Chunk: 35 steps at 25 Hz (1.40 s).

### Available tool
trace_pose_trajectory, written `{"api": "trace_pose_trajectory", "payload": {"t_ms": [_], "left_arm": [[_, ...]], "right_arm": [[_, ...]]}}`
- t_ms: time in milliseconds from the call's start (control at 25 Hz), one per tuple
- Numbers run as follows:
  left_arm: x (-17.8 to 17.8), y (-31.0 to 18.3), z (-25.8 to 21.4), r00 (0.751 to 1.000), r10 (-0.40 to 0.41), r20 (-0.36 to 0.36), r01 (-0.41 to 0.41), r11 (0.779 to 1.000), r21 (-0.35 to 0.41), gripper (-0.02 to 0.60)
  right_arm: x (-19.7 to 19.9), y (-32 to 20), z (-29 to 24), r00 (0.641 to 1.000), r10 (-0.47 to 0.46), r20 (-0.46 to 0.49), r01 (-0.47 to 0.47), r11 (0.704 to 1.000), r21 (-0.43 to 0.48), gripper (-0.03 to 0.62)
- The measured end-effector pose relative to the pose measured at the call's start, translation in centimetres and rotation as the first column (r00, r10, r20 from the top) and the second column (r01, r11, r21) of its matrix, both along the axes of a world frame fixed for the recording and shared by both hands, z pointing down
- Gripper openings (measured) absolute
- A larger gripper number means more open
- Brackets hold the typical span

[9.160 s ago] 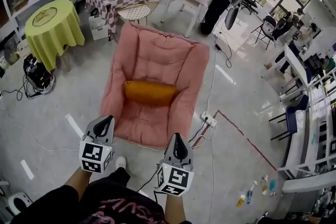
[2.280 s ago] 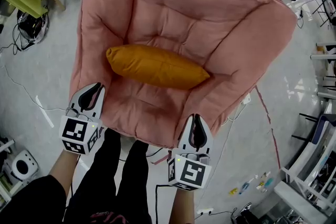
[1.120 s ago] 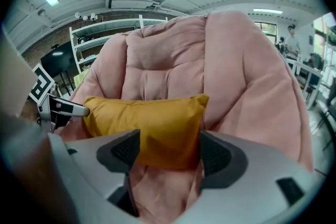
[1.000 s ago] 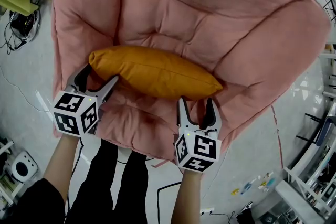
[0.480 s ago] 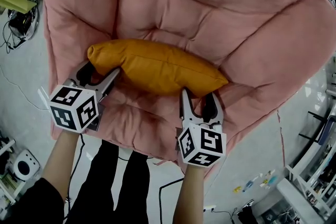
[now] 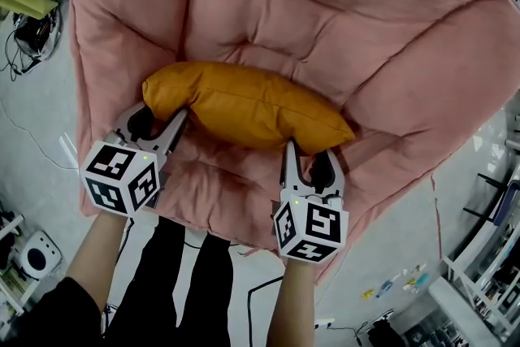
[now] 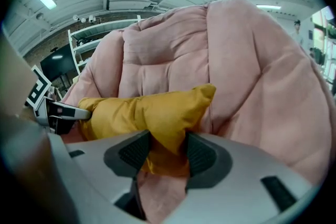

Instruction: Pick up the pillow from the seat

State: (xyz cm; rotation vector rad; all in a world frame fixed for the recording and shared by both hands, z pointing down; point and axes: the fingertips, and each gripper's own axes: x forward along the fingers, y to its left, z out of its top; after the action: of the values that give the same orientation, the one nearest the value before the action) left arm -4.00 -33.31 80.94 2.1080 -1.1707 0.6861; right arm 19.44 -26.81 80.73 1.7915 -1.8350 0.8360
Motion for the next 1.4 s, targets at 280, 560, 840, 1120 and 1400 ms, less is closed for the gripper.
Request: {"api": "trace_pose_trajectory", "payload": {"t_ms": [280,560,840,1120,1400], "left_arm": [[-0.1,0.7,-0.8,1.000,0.012,0.005,-0.013,1.000,0.024,0.183],[0.0,1.5,-2.6,1.000,0.023,-0.003,-0.023,0.999,0.049,0.181],[-0.6,2.2,-4.8,0.999,0.033,0.005,-0.033,0.997,0.072,0.181],[-1.4,3.4,-8.0,1.000,0.021,-0.003,-0.021,0.995,0.094,0.181],[-1.8,4.4,-12.6,1.000,0.017,-0.014,-0.015,0.991,0.137,0.181]], "right_arm": [[-0.1,0.8,-0.6,1.000,0.000,-0.026,0.001,1.000,0.007,0.224],[0.0,1.7,-2.5,0.999,-0.001,-0.050,0.002,1.000,0.028,0.224],[-0.7,2.6,-4.5,0.998,0.003,-0.056,-0.001,0.999,0.044,0.224],[-1.4,3.7,-7.9,0.998,-0.006,-0.067,0.012,0.997,0.080,0.224],[-1.8,4.6,-12.4,0.997,-0.006,-0.072,0.015,0.992,0.126,0.224]]}}
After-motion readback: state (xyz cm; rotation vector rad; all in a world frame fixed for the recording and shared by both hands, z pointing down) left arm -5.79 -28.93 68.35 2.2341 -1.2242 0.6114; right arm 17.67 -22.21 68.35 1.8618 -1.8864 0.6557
